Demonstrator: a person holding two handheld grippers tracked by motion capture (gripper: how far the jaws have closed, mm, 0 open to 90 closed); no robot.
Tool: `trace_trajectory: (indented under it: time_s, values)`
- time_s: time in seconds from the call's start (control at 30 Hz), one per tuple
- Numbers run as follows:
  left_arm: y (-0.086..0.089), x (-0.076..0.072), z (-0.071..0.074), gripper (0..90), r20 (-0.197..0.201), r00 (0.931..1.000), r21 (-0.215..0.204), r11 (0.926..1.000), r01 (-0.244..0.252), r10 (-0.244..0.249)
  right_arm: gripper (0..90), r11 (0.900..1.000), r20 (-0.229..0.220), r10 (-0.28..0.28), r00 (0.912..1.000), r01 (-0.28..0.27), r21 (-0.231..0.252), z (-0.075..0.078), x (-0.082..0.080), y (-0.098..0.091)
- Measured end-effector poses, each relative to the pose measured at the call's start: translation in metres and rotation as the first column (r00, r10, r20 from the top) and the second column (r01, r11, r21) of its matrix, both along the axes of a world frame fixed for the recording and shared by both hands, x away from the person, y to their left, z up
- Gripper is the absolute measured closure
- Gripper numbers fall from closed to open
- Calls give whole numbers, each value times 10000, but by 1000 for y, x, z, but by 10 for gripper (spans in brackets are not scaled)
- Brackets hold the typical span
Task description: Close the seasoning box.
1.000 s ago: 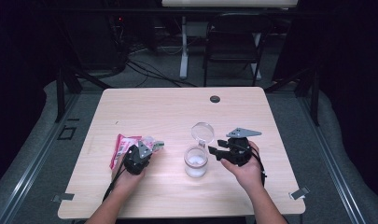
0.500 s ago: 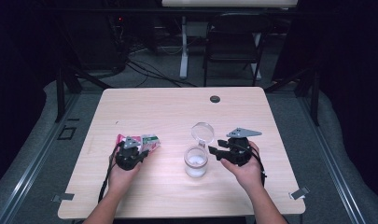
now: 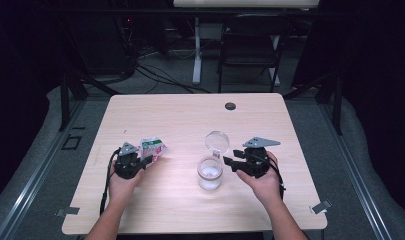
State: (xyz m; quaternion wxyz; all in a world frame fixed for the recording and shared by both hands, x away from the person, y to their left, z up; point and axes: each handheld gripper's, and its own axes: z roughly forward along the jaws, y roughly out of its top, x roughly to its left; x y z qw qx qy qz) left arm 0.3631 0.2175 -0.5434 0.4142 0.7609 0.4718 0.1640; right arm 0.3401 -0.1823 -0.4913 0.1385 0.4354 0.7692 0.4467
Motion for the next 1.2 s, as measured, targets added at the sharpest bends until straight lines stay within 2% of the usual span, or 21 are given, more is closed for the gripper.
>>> trace_trajectory:
  time_s: [0.17,0.47,0.67,0.97,1.07,1.2]
  values:
    - [7,-2,7,900,112,9999,-152,9999,-17,19,497,10000,-3,-2,10000,2,34,0,0,0]
    - [19,-5,24,900,508,9986,-109,9999,-118,123,500,10000,-41,-28,10000,28,40,-1,0,0]
    - [31,0,42,900,747,9965,263,9989,-389,369,500,9997,-85,-100,9999,102,233,-2,1,-3]
    - [42,13,75,900,964,9947,1065,9933,-458,356,501,9993,-112,-133,9998,137,346,-2,2,-4]
    - [48,19,85,900,1030,9932,1194,9907,-656,533,501,9994,-96,-138,9999,141,322,-1,1,-5]
    - [55,26,97,900,1038,9919,1010,9914,-833,728,501,9993,-90,-172,9998,175,335,-1,2,-6]
